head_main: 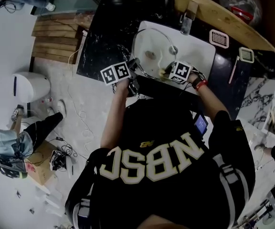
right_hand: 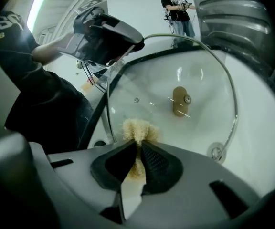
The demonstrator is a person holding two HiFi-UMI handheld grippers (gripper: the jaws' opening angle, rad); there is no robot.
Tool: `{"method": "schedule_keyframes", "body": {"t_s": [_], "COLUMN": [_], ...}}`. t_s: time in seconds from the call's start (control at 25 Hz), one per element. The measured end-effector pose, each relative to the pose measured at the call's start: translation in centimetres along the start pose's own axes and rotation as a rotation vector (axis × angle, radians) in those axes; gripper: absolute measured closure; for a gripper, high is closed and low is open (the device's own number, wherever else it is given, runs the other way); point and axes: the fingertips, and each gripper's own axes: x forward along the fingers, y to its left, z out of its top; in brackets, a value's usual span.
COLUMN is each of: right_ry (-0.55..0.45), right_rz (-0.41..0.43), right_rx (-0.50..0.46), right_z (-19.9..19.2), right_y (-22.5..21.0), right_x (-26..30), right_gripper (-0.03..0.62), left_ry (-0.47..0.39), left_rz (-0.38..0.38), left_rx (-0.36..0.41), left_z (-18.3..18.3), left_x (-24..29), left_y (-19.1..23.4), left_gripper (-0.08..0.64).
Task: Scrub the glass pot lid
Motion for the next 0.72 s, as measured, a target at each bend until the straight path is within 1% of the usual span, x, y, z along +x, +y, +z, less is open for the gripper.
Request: {"method": "schedule_keyframes", "body": {"t_s": [0.16, 0.28, 0.48, 0.6, 0.72], "right_ry": [-0.057, -0.116, -0.207, -0.255, -0.27], "right_rz": [0.03, 0.032, 0.032, 0.013, -0.028], "right_rx": [-0.009, -0.013, 0.006, 0.014, 0.019], "right_z": [1.9, 3.5, 6.9, 8.7, 9.6], "right_y": [1.6, 2.0, 2.3, 2.2, 1.8], "right_x": [-0.2, -0.3, -0.7, -1.0, -1.0], "right_gripper": [0.551, 0.551, 0.549, 0.549, 0.549], "left_ry": [0.007, 0.011, 0.017, 0.022, 0.026], "left_rz": [-0.01, -0.013, -0.021, -0.024, -0.023], "left_rx": [0.01, 0.016, 0.015, 0.023, 0.015], "left_z": [0.0, 0.0, 0.0, 0.0, -0.1], "left_x": [0.0, 0.1, 0.0, 0.0, 0.1], "left_y": [0.0, -0.1, -0.1, -0.1, 0.2], "left_gripper": [0.499, 0.499, 0.499, 0.497, 0.497]}}
